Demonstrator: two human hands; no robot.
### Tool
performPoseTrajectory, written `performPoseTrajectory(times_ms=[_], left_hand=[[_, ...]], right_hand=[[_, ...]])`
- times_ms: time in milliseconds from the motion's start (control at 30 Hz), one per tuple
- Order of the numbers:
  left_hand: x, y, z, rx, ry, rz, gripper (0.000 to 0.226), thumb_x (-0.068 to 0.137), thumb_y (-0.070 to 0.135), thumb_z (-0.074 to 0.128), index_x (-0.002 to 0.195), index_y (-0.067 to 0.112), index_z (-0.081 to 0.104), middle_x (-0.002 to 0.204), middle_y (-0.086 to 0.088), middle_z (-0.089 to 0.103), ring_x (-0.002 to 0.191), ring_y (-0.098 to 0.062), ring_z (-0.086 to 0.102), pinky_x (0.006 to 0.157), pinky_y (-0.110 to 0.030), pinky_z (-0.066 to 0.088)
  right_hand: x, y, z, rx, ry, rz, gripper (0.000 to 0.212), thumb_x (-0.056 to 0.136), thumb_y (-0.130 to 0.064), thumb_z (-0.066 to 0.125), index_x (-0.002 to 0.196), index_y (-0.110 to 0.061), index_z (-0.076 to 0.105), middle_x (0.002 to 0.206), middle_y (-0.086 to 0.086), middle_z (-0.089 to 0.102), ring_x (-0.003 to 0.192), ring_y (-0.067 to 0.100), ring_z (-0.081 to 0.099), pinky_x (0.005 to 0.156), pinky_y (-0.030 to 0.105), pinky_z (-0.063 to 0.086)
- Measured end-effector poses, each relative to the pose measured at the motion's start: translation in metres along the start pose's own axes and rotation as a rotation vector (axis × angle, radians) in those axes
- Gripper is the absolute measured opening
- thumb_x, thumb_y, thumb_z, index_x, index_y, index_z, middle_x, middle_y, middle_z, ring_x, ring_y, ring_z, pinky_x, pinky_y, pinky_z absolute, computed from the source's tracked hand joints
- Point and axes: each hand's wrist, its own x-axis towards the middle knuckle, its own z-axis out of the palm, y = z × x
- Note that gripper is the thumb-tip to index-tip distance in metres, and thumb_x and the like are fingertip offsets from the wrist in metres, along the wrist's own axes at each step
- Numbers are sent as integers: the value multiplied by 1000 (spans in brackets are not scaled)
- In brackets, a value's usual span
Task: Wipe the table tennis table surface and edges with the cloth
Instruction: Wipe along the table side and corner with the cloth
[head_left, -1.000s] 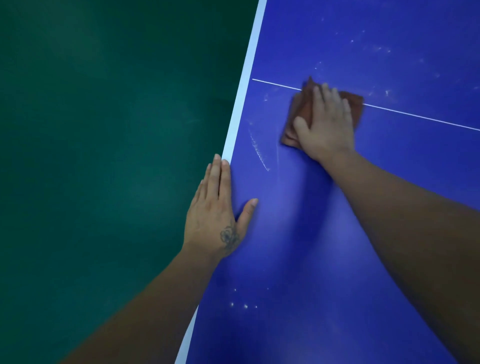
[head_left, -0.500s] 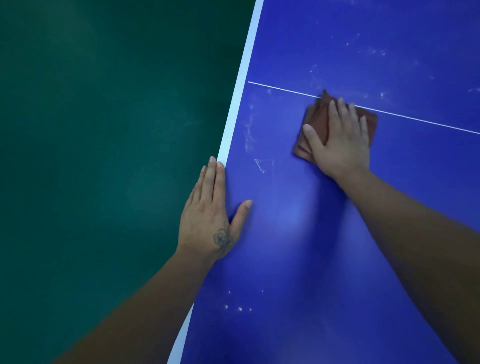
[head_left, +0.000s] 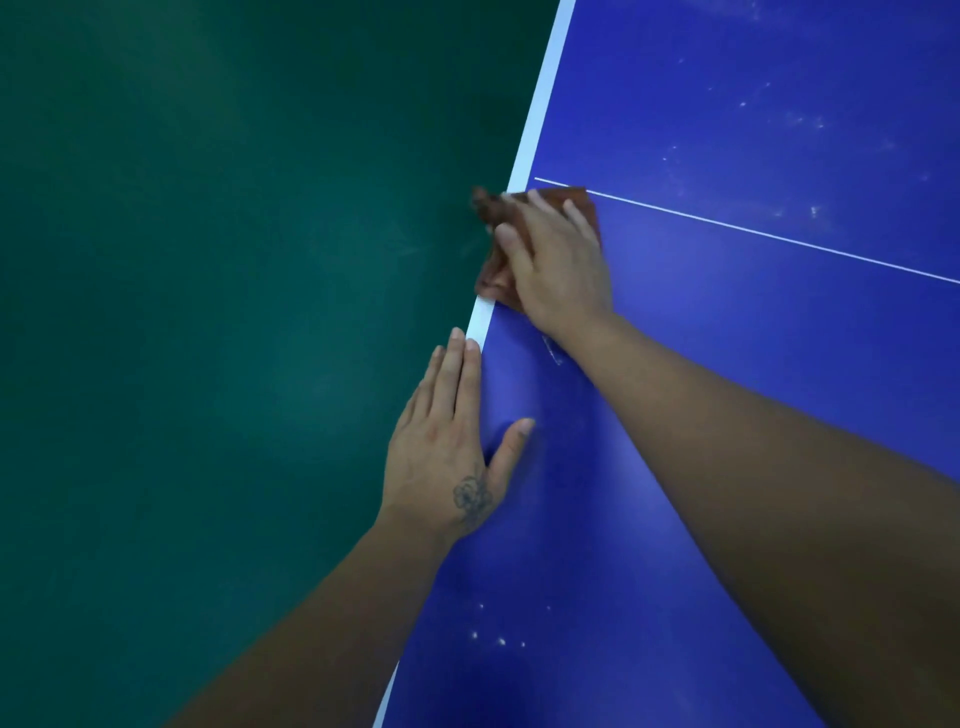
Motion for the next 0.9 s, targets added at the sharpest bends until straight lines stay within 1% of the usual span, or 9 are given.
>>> performPoseTrajectory(times_ms=[67, 133, 233, 300, 367, 667, 767, 833, 900], left_hand=[[-1, 0, 0, 5, 0, -1, 91, 106, 72, 26, 172, 11, 11, 181, -1, 4, 167, -18, 9, 132, -40, 27], [-1, 0, 0, 12, -3, -3, 92, 106, 74, 24, 172, 12, 9, 181, 0, 2, 167, -17, 8, 132, -39, 27], [-1, -1, 0, 13, -11, -2, 92, 105, 74, 24, 172, 13, 8, 181, 0, 2, 167, -17, 8, 133, -38, 26], [-1, 0, 0, 19, -7, -3, 92, 106, 73, 24, 172, 12, 9, 181, -1, 3, 167, -18, 9, 132, -40, 28], [1, 0, 0, 22, 0, -1, 92, 106, 73, 25, 172, 10, 11, 181, -2, 4, 167, -19, 10, 131, -42, 30], [0, -1, 4, 46, 16, -8, 90, 106, 73, 26, 172, 11, 14, 181, -1, 7, 167, -20, 12, 131, -41, 31], [0, -1, 4, 42, 26, -16, 90, 106, 72, 28, 172, 11, 16, 181, -2, 10, 167, -20, 12, 132, -40, 28], [-1, 0, 3, 47, 27, -20, 90, 107, 72, 28, 172, 11, 16, 181, -2, 11, 167, -20, 12, 132, -40, 28], [-1, 1, 2, 47, 33, -24, 90, 107, 71, 30, 171, 10, 18, 180, -3, 12, 167, -21, 13, 132, -41, 28]], right_hand=[[0, 5, -13, 163, 232, 165, 40, 110, -35, 41, 131, -10, 63, 130, 7, 69, 129, 25, 52, 117, 45, 36], [7, 27, -33, 152, 358, 369, 47, 109, -43, 35, 126, -8, 63, 124, 9, 69, 125, 33, 55, 118, 45, 35], [21, 76, -56, -23, 262, 495, 59, 111, -43, 24, 146, -5, 52, 151, 12, 55, 148, 29, 41, 126, 45, 22], [21, 100, -56, -125, 27, 403, 59, 113, -40, 22, 160, -7, 34, 169, 9, 30, 160, 27, 19, 130, 46, 13], [15, 113, -46, -287, -114, 297, 61, 112, -44, 23, 166, -16, 21, 175, 5, 13, 162, 26, 5, 131, 46, 7], [7, 34, -3, -325, -129, 123, 63, 108, -51, 26, 167, -31, 15, 176, -1, 7, 162, 21, 6, 127, 45, 13], [-10, -3, 11, -298, -159, -33, 59, 108, -51, 32, 164, -32, 28, 174, -8, 17, 160, 19, 15, 117, 42, 22], [-13, -12, 14, -250, -167, -150, 49, 108, -43, 40, 154, -30, 48, 165, -13, 38, 152, 17, 31, 108, 42, 29], [-8, -13, 6, -98, -129, -198, 36, 107, -32, 48, 137, -25, 66, 142, -7, 64, 134, 23, 50, 99, 42, 34]])
